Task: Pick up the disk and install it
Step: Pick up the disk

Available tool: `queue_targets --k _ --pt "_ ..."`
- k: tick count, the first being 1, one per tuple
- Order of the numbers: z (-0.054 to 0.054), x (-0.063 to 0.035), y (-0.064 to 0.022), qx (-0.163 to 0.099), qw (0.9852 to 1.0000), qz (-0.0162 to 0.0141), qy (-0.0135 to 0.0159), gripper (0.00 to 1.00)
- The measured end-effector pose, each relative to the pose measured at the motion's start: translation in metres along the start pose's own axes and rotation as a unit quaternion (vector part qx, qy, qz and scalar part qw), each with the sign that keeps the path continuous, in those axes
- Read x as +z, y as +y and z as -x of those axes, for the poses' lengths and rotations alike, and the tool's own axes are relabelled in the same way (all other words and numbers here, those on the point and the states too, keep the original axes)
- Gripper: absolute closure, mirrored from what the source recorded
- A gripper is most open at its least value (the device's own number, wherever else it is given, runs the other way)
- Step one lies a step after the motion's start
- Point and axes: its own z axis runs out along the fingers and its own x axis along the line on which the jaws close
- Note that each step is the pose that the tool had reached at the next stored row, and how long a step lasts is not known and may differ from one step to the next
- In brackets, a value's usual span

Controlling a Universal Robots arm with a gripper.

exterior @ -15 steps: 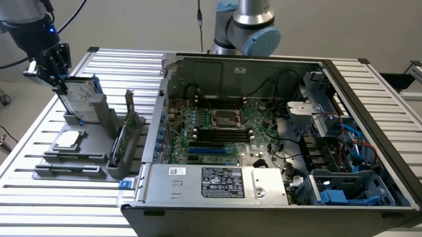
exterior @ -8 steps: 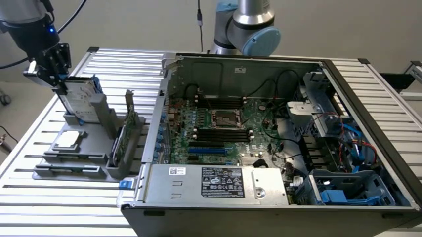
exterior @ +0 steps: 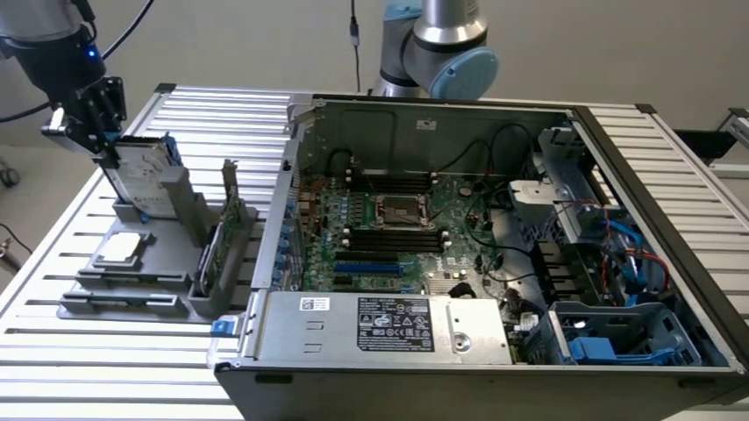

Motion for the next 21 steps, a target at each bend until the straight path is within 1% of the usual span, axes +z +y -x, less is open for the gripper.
queue_targets --k 10,21 --pt "0.0000 -0.0010 0.0000 0.000 1.0000 -0.0001 -0.0001 0.67" --pt "-0.0001 -0.0068 -0.0011 0.000 1.0000 0.0000 0.0000 0.67"
